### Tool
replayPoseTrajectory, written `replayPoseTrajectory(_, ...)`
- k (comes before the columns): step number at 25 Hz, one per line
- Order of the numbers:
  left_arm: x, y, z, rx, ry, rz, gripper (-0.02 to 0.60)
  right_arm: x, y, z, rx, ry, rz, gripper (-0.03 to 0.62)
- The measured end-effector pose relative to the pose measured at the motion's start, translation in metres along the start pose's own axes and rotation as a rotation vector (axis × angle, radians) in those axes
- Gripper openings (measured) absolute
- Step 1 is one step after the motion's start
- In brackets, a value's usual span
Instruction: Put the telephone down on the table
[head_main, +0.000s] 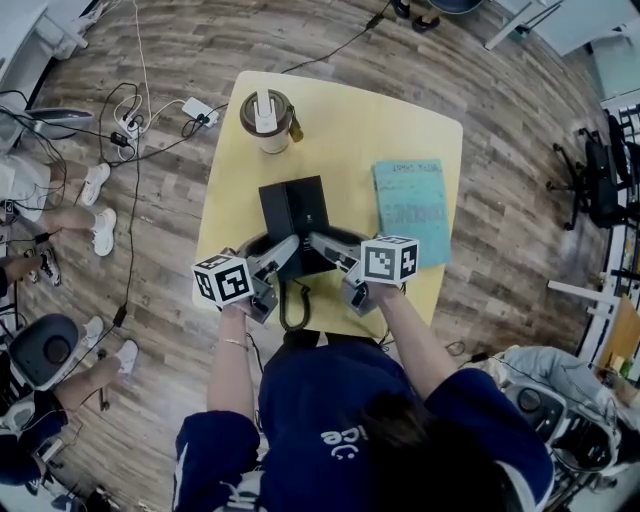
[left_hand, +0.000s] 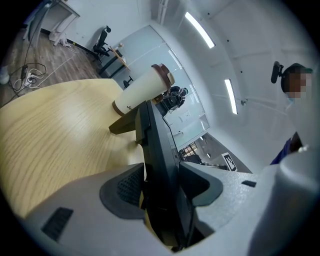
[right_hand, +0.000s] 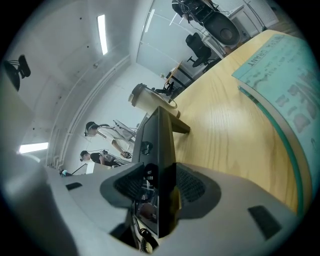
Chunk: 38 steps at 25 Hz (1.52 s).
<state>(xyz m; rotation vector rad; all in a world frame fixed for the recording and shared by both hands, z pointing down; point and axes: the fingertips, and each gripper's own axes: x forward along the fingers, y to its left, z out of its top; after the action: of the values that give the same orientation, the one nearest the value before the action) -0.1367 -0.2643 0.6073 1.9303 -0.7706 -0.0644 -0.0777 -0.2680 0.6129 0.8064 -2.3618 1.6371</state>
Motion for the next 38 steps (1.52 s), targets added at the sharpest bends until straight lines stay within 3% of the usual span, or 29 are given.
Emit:
replayPoseTrajectory(24, 0.011, 0.019, 0.000, 0.041, 0.055, 0.023, 0.218, 0.014, -0.012, 0.004, -0.073, 0.006, -0.003, 0.212)
replayPoseTrajectory(38, 0.014, 0.026, -0.008, 0.072, 0.149, 0.059, 0.224, 0.018, -0.019, -0.005, -0.075, 0.029, -0.011, 0.211)
